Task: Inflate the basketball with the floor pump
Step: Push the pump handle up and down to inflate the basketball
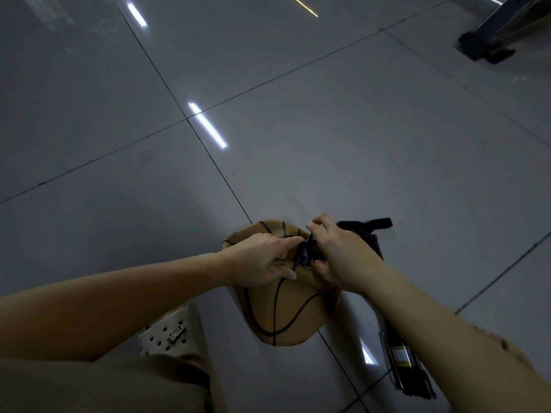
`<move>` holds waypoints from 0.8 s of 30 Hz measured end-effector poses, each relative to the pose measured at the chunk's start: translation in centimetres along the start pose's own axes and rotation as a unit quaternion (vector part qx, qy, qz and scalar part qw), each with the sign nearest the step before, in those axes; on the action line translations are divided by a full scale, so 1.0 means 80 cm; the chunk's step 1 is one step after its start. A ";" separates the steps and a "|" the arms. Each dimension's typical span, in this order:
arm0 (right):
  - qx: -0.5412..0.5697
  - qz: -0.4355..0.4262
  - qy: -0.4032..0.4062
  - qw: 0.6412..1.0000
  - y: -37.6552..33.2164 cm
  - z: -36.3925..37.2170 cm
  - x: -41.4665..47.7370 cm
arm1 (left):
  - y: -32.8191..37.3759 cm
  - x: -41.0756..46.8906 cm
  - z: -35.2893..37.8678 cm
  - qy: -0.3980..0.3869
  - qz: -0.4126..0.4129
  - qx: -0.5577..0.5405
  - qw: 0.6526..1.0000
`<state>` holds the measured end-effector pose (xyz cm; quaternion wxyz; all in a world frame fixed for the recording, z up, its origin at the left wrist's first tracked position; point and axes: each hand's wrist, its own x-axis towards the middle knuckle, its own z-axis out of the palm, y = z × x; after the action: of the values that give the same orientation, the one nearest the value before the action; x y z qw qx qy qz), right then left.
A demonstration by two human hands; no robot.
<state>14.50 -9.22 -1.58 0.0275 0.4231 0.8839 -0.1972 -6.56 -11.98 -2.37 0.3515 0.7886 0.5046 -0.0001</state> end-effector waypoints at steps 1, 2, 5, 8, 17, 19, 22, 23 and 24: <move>-0.010 -0.003 -0.003 1.000 0.000 -0.001 0.000 | -0.001 0.000 0.001 -0.003 0.001 0.001 1.000; -0.019 -0.005 -0.006 1.000 0.000 -0.002 0.001 | -0.002 0.000 0.001 -0.006 0.001 0.002 1.000; -0.040 -0.013 -0.008 0.999 0.000 -0.006 0.002 | -0.003 0.001 0.002 -0.012 0.005 0.010 1.000; -0.062 -0.025 -0.005 0.998 0.001 -0.009 0.002 | -0.004 0.001 0.002 -0.015 0.013 0.022 1.000; -0.140 -0.073 -0.024 0.987 0.002 -0.023 0.011 | -0.005 0.001 0.003 0.004 0.029 0.043 0.999; -0.144 -0.077 -0.027 0.986 0.003 -0.023 0.011 | -0.004 0.001 0.003 0.005 0.031 0.054 0.998; -0.148 -0.077 -0.033 0.985 0.003 -0.023 0.011 | -0.003 0.002 0.002 0.012 0.042 0.070 0.997; -0.150 -0.078 -0.034 0.985 0.002 -0.023 0.011 | -0.003 0.001 0.001 0.016 0.045 0.073 0.996; -0.151 -0.078 -0.034 0.985 0.003 -0.023 0.011 | -0.003 0.001 0.001 0.019 0.049 0.078 0.996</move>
<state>14.34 -7.79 -0.13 0.1061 0.3371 0.9322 -0.0774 -6.73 -11.87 -2.60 0.2789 0.8374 0.4701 -0.0076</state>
